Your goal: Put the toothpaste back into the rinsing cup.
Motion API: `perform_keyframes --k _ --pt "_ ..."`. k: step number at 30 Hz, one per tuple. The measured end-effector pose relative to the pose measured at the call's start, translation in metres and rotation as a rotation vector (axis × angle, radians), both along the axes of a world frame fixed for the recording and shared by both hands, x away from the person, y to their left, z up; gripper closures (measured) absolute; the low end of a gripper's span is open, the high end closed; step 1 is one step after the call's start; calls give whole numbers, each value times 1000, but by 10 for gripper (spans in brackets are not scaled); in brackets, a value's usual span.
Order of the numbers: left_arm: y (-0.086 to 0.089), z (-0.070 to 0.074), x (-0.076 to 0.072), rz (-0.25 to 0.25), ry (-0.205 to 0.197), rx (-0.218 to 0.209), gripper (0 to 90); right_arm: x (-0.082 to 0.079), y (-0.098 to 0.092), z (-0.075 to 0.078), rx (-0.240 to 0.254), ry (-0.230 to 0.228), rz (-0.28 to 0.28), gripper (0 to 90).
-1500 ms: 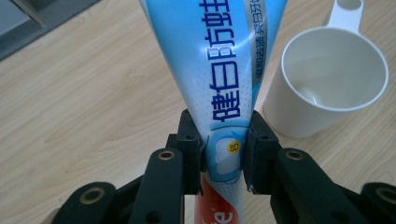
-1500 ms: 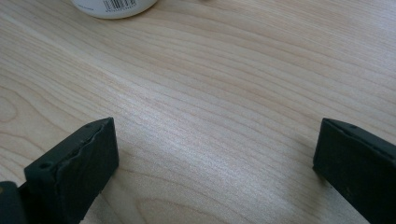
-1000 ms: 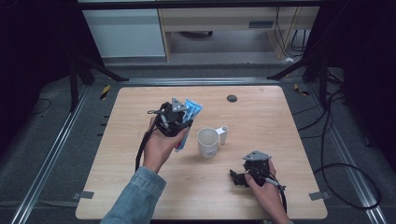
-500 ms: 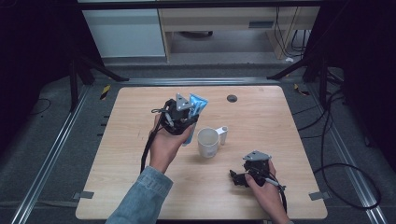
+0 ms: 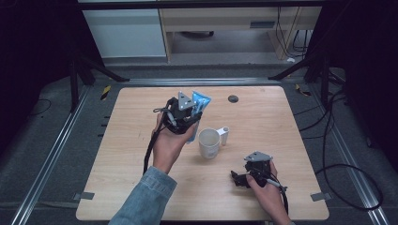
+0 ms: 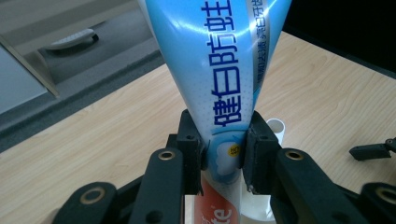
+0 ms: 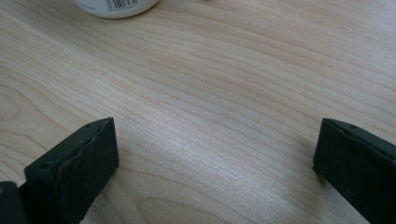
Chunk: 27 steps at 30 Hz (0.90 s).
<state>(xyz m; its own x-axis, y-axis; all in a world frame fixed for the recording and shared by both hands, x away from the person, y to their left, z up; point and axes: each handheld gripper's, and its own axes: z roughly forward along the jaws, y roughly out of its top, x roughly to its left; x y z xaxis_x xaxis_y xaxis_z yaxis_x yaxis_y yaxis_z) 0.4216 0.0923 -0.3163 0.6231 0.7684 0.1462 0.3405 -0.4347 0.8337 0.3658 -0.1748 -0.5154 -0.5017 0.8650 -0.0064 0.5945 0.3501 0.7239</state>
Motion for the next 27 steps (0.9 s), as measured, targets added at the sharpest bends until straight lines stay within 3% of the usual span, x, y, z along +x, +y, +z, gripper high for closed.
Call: perform_keyframes --k 4,12,27 --pt "-2 5 -4 7 -39 -30 716 0 0 0 1 0 0 3" --pt "-4 9 -9 1 -65 -71 716 0 0 0 1 -1 0 4" --pt "-8 8 -7 6 -87 -68 717 0 0 0 1 1 0 4"
